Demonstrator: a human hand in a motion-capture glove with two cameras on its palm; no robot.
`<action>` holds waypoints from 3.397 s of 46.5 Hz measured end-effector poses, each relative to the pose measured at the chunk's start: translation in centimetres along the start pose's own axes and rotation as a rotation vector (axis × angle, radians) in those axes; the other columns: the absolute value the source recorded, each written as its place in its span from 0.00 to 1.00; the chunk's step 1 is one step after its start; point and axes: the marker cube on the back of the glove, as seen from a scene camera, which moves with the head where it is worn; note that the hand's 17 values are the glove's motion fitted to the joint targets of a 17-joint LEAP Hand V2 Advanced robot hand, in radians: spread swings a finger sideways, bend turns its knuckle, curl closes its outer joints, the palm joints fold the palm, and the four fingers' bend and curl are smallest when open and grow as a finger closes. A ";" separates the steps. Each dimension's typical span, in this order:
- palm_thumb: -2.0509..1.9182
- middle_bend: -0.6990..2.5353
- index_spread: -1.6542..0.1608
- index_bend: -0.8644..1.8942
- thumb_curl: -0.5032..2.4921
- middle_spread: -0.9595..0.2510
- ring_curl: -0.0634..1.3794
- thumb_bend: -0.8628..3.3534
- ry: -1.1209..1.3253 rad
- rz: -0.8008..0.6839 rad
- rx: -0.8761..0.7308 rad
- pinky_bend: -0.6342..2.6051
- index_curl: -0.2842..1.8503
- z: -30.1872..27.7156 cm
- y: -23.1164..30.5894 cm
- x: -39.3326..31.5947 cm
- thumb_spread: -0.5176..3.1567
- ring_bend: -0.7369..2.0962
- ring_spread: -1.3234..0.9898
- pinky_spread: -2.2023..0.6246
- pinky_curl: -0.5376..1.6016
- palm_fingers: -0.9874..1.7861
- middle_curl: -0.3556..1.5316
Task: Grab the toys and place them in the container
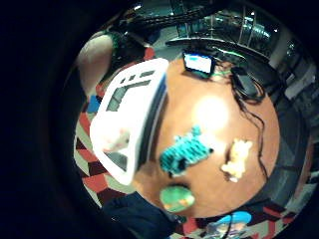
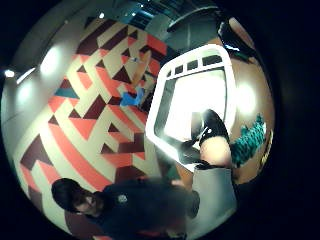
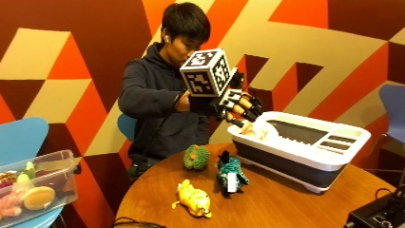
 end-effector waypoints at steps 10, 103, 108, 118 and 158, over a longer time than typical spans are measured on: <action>0.63 0.29 0.78 0.39 0.32 0.74 0.24 0.23 0.416 0.066 -0.421 0.44 0.27 3.4 2.2 6.2 0.48 0.34 0.55 0.78 0.42 0.22 0.37; 0.62 0.36 0.75 0.47 0.43 0.72 0.35 0.19 -0.245 -0.223 -0.005 0.46 0.51 8.0 -7.6 -11.8 0.36 0.40 0.50 0.75 0.47 0.18 0.53; 0.59 0.31 0.76 0.41 0.40 0.75 0.30 0.19 -0.230 -0.213 0.011 0.42 0.47 7.1 -7.2 -11.0 0.39 0.34 0.53 0.77 0.44 0.22 0.49; 0.56 0.27 0.76 0.37 0.35 0.77 0.25 0.20 -0.093 -0.122 0.015 0.36 0.41 2.4 -4.8 -5.7 0.43 0.30 0.55 0.78 0.42 0.28 0.45; 0.64 0.39 0.76 0.33 0.31 0.73 0.42 0.24 0.555 0.508 -0.221 0.60 0.16 6.7 5.5 19.3 0.51 0.71 0.46 0.66 0.48 0.61 0.41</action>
